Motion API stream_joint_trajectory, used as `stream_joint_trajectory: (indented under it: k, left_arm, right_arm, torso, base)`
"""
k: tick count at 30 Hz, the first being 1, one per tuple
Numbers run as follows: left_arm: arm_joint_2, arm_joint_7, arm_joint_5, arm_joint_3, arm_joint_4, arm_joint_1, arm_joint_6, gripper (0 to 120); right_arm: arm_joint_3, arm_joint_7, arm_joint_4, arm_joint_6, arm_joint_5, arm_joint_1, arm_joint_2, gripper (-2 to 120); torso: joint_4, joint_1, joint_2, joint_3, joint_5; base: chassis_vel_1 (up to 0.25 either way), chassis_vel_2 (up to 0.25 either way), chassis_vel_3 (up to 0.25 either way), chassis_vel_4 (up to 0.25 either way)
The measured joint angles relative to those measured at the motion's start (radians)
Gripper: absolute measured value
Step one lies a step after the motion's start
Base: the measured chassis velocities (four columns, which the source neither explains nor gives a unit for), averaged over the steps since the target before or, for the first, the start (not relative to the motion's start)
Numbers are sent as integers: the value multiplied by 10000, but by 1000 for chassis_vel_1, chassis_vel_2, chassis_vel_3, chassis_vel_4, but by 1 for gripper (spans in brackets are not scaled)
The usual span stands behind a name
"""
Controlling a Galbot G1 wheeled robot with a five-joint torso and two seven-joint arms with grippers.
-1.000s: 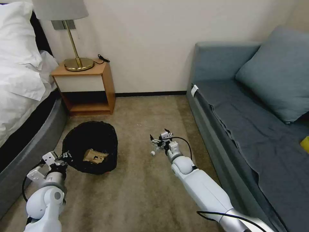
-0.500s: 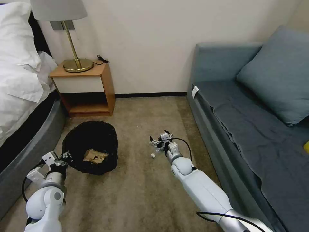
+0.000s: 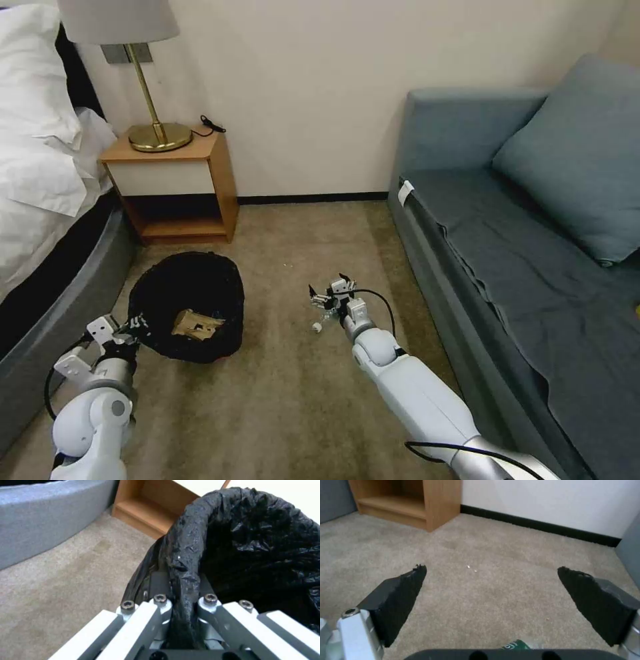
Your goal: Pick up the trash bin, then pick up the garbage on the floor and place it into the trash bin.
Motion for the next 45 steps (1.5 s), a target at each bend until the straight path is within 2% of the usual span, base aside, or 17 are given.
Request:
stream_joint_trajectory:
  k: [17,27,31,33,34,35,36,38,40,45]
  left_arm:
    - [-24,5,-92,-51,-99,87,0,4]
    - [-72,42,-94,-72,-76,142,-22,4]
    - [-105,78,-126,-111,-83,256,-56,4]
    - [-105,78,-126,-111,-83,256,-56,4]
    - [-113,114,-163,-138,-98,329,-72,4]
    - [-100,178,-277,-221,-96,475,-132,4]
    - [-100,178,-277,-221,-96,475,-132,4]
    - [-38,206,-416,-301,-76,545,-141,4]
    - [45,242,-531,-384,-32,581,-143,4]
    - [225,284,-654,-454,149,582,-153,4]
  right_arm:
    - [38,86,-401,-65,56,153,137,100]
    - [-351,686,-1009,-392,976,567,462,100]
    - [-997,1360,-1459,-1147,2032,1099,716,100]
    - [-997,1360,-1459,-1147,2032,1099,716,100]
    - [-1352,1937,-1538,-1705,2693,1325,819,100]
    - [-1939,3796,-1616,-3286,4694,1810,1164,100]
    - [-1939,3796,-1616,-3286,4694,1810,1164,100]
    - [-2132,5019,-1627,-4286,5863,2036,1417,100]
    - [-2168,5840,-1575,-4857,6489,2150,1537,100]
    - [-2173,6825,-1691,-5448,7404,2297,1646,100]
  torso:
    - [1,0,0,0,0]
    - [0,0,0,2,0]
    - [1,0,2,1,-1]
    - [1,0,2,1,-1]
    - [1,0,3,1,-1]
    - [2,0,2,1,-1]
    - [2,0,2,1,-1]
    - [3,0,2,2,-2]
    - [3,0,2,1,-2]
    - [-2,0,2,1,-3]
  base:
    - [-52,55,48,-53]
    - [-50,48,53,-57]
    - [0,0,0,0]
    - [0,0,0,0]
    - [0,0,0,0]
    - [0,0,0,0]
    - [0,0,0,0]
    - [0,0,0,0]
    - [0,0,0,0]
    - [0,0,0,0]
